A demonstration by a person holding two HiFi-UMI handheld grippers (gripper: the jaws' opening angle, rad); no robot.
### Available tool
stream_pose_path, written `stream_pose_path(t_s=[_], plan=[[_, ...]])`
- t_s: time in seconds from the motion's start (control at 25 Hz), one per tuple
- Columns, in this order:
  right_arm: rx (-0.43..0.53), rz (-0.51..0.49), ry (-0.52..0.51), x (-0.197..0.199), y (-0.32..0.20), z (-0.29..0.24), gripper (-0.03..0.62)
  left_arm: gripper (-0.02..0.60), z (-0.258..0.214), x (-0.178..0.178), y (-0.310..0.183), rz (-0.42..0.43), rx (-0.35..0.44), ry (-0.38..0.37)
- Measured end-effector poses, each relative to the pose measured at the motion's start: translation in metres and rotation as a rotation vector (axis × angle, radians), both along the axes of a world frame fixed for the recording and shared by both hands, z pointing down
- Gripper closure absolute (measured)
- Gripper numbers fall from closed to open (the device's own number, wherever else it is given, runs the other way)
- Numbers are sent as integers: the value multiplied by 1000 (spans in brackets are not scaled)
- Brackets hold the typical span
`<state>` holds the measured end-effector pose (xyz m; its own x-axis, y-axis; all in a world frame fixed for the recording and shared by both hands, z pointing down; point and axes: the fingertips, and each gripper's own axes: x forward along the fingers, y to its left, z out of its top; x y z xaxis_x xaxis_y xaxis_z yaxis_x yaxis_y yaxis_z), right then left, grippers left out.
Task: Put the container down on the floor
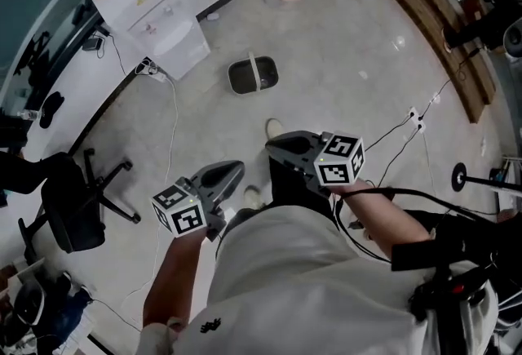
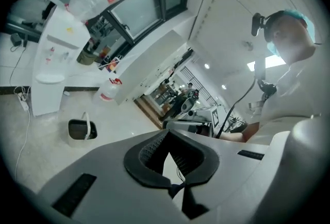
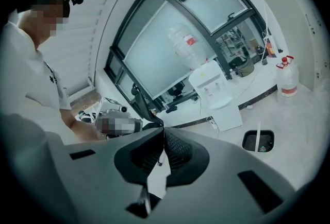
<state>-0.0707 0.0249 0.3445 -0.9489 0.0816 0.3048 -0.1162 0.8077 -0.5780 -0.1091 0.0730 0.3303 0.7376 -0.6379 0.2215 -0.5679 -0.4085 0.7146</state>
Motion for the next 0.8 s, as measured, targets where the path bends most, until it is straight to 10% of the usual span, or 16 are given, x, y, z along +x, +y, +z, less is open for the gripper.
stream_pose_path(t_s=[0.8], plan=[[162,-71,-48,-17,57,-85,577,572,-79,3,38,8,158,-135]])
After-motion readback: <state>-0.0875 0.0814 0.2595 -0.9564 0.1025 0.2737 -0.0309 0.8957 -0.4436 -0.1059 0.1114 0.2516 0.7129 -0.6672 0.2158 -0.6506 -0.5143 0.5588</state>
